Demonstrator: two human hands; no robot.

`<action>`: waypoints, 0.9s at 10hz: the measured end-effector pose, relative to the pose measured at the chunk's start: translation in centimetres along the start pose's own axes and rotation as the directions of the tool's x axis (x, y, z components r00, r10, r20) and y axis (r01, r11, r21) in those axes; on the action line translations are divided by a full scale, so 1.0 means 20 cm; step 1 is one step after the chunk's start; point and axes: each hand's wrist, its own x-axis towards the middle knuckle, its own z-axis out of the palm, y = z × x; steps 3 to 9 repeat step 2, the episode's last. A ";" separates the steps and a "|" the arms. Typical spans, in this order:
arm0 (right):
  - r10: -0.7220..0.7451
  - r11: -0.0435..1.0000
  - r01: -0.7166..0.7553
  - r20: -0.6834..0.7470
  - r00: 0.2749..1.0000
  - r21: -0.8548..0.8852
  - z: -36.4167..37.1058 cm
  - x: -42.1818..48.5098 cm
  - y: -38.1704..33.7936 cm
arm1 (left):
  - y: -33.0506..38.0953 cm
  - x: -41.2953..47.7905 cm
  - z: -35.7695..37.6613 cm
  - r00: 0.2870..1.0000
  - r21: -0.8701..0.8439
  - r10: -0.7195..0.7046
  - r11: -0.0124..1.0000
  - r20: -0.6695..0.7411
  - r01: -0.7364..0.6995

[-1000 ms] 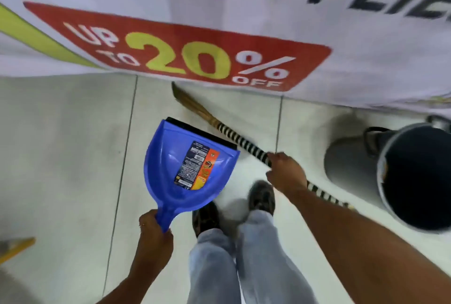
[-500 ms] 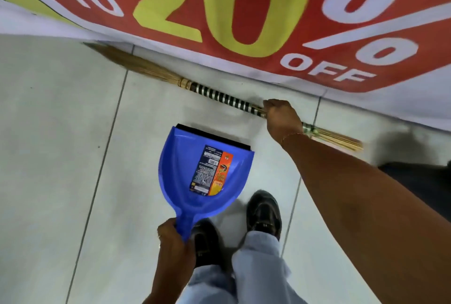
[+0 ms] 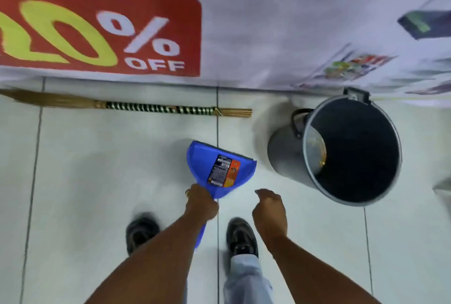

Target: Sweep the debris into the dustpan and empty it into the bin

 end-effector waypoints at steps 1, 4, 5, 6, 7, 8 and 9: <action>-0.010 0.998 0.012 -0.027 1.000 0.060 0.00 0.07 0.03 | 0.12 0.08 0.11 0.997 -0.005 0.024 1.000 -0.080 -0.025; -0.028 0.996 0.032 -0.047 0.998 0.085 0.05 0.09 0.15 | 0.22 0.12 0.27 0.992 -0.139 -0.089 0.987 -0.087 0.076; -0.028 0.996 0.032 -0.047 0.998 0.085 0.05 0.09 0.15 | 0.22 0.12 0.27 0.992 -0.139 -0.089 0.987 -0.087 0.076; -0.028 0.996 0.032 -0.047 0.998 0.085 0.05 0.09 0.15 | 0.22 0.12 0.27 0.992 -0.139 -0.089 0.987 -0.087 0.076; -0.028 0.996 0.032 -0.047 0.998 0.085 0.05 0.09 0.15 | 0.22 0.12 0.27 0.992 -0.139 -0.089 0.987 -0.087 0.076; -0.028 0.996 0.032 -0.047 0.998 0.085 0.05 0.09 0.15 | 0.22 0.12 0.27 0.992 -0.139 -0.089 0.987 -0.087 0.076; -0.028 0.996 0.032 -0.047 0.998 0.085 0.05 0.09 0.15 | 0.22 0.12 0.27 0.992 -0.139 -0.089 0.987 -0.087 0.076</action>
